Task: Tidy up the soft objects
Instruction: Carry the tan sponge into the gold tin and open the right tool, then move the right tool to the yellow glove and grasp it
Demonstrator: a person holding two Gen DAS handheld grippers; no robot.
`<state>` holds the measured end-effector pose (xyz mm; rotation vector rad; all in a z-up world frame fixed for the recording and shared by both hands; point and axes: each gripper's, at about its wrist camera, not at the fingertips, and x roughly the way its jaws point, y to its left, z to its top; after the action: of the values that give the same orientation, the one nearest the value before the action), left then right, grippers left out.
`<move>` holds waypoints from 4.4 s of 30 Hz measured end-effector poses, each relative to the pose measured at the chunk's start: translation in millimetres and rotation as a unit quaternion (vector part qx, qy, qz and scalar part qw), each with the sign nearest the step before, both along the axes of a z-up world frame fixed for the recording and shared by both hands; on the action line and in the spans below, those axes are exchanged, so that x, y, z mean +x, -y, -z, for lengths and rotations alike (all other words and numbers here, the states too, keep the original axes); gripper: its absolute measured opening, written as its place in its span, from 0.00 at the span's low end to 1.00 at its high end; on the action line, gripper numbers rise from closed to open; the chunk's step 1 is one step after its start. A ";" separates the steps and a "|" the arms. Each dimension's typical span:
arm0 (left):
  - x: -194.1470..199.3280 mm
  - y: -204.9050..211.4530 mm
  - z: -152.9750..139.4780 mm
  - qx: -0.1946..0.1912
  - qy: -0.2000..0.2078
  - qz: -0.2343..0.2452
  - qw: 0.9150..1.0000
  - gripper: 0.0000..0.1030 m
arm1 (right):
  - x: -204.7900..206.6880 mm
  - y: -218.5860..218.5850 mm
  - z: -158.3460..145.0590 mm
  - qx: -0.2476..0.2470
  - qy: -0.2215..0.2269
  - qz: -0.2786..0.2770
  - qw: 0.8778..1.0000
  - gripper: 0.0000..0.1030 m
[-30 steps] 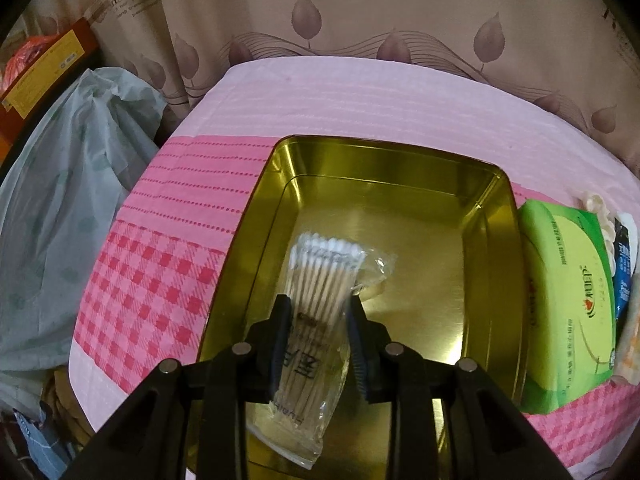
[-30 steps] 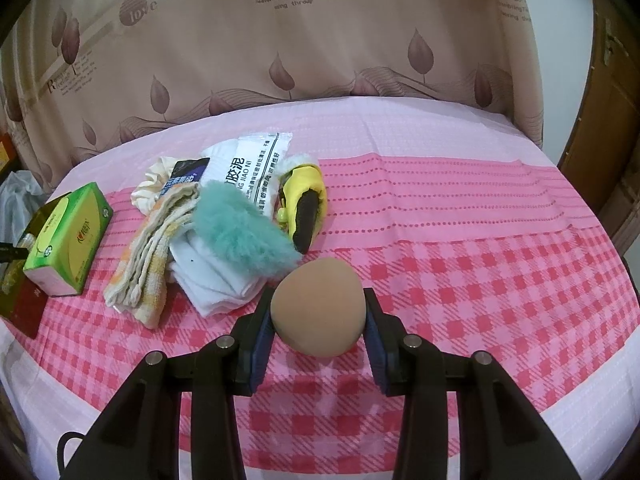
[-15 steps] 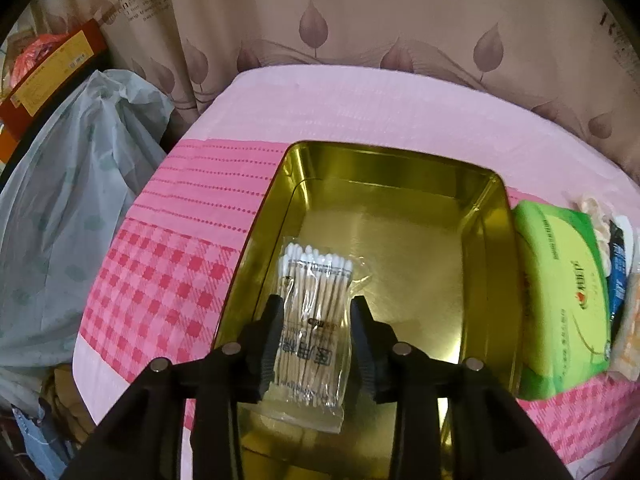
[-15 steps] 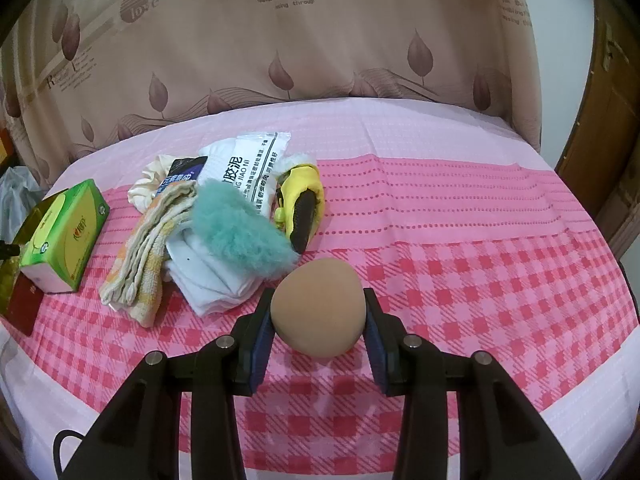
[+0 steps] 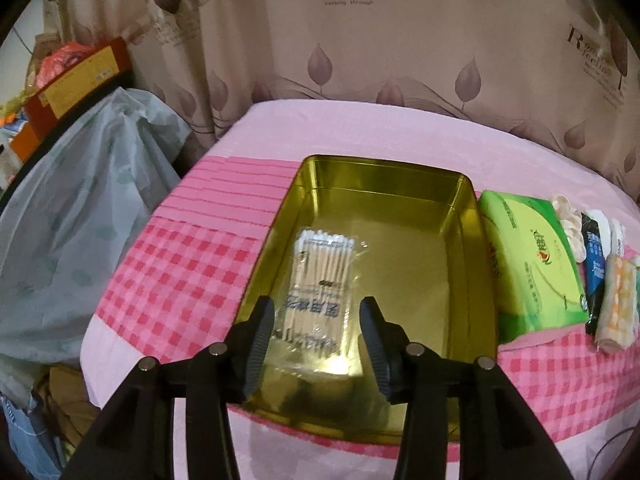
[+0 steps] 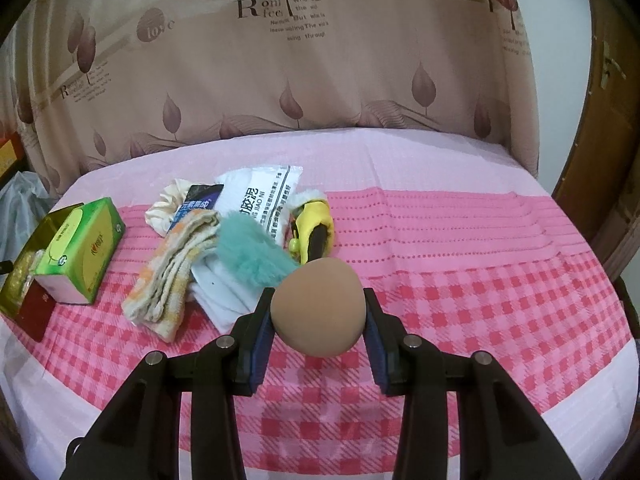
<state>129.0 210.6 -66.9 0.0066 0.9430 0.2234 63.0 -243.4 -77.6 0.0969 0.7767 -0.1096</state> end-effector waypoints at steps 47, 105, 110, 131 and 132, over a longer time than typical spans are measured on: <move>-23.1 -78.9 -4.5 -0.050 0.035 -0.158 0.986 0.50 | 60.7 -367.2 -12.3 -0.014 -0.048 -0.371 0.927 0.37; -19.8 -50.9 -7.0 -0.014 0.042 -0.104 0.994 0.50 | 62.1 -117.4 -43.3 -0.016 0.004 -0.143 0.990 0.51; -19.5 -34.5 -10.1 -0.006 0.052 -0.067 0.996 0.50 | 70.9 -49.2 -27.9 -0.018 -0.015 -0.073 0.997 0.51; -34.5 85.7 -40.0 -0.017 0.090 0.089 0.992 0.52 | 120.9 23.5 43.1 0.034 -0.070 -0.033 0.996 0.32; -34.4 93.3 -40.0 -0.015 0.089 0.098 0.991 0.54 | 120.7 23.2 44.6 0.033 -0.066 -0.035 0.997 0.30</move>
<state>94.6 117.3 -26.9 0.0511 0.7617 0.0275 183.7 -266.6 -122.2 0.1257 0.9149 -0.0243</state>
